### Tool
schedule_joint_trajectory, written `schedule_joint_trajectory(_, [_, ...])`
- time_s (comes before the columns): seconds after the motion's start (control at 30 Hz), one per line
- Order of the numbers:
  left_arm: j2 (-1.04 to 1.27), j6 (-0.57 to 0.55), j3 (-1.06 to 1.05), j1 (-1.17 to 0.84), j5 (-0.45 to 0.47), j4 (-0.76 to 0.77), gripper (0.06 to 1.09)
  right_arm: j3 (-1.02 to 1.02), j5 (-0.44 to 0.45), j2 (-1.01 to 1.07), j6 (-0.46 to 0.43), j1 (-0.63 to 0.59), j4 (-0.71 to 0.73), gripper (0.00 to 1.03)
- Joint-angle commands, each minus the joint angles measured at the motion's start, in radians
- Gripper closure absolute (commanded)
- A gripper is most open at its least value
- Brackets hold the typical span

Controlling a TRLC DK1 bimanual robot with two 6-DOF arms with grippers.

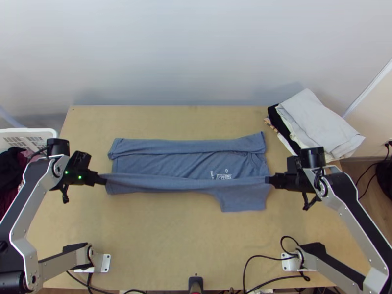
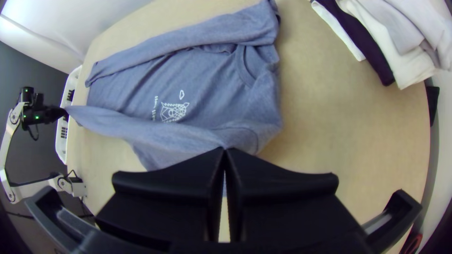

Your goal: Fold the t-shirt

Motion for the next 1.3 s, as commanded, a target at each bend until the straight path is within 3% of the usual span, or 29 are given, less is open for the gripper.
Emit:
schedule_joint_trajectory(0.0, [0.03, -0.037, 0.051, -0.004, 0.007, 0.027, 1.04, 0.041, 0.006, 0.049, 0.023, -0.005, 0.03, 1.0])
schedule_joint_trajectory(0.7, [0.245, -0.163, 0.264, -0.058, -0.015, 0.137, 1.05, 0.282, 0.015, 0.355, 0.03, -0.033, 0.148, 1.0])
schedule_joint_trajectory(1.27, [0.469, -0.18, 0.477, -0.064, -0.045, 0.149, 1.04, 0.558, 0.069, 0.676, 0.03, -0.051, 0.2, 1.0])
